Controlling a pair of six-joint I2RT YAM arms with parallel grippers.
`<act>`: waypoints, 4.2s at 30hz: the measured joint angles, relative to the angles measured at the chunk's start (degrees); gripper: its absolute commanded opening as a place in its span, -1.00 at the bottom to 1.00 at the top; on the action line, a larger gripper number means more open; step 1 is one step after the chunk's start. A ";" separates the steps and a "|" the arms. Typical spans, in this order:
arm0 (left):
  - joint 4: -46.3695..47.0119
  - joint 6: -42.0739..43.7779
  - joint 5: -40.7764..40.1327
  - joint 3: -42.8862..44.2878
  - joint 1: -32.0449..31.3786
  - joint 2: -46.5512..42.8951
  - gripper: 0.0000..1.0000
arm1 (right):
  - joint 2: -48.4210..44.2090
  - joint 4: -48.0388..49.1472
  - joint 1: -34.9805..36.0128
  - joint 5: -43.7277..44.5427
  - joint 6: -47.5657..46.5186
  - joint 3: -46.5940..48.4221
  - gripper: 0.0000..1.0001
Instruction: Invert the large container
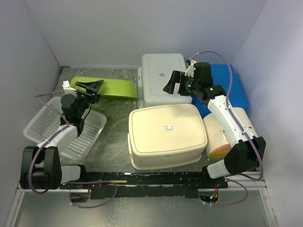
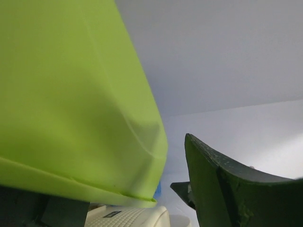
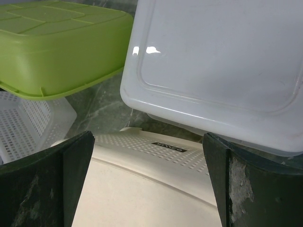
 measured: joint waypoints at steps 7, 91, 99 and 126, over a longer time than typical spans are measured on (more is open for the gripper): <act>-21.51 3.85 2.01 6.99 0.00 0.44 0.71 | 0.00 -0.04 0.00 -0.68 0.02 0.00 1.00; -84.26 31.28 -12.96 27.58 5.66 8.48 -0.62 | -0.61 0.61 0.02 -2.25 2.12 -1.31 1.00; -85.81 24.46 -11.93 23.96 -1.70 -1.68 -0.87 | 1.88 0.07 0.02 -2.51 0.74 0.68 1.00; -80.19 22.91 7.87 25.83 -10.16 -29.40 -0.87 | 5.46 -0.39 0.02 -7.37 -0.61 8.07 1.00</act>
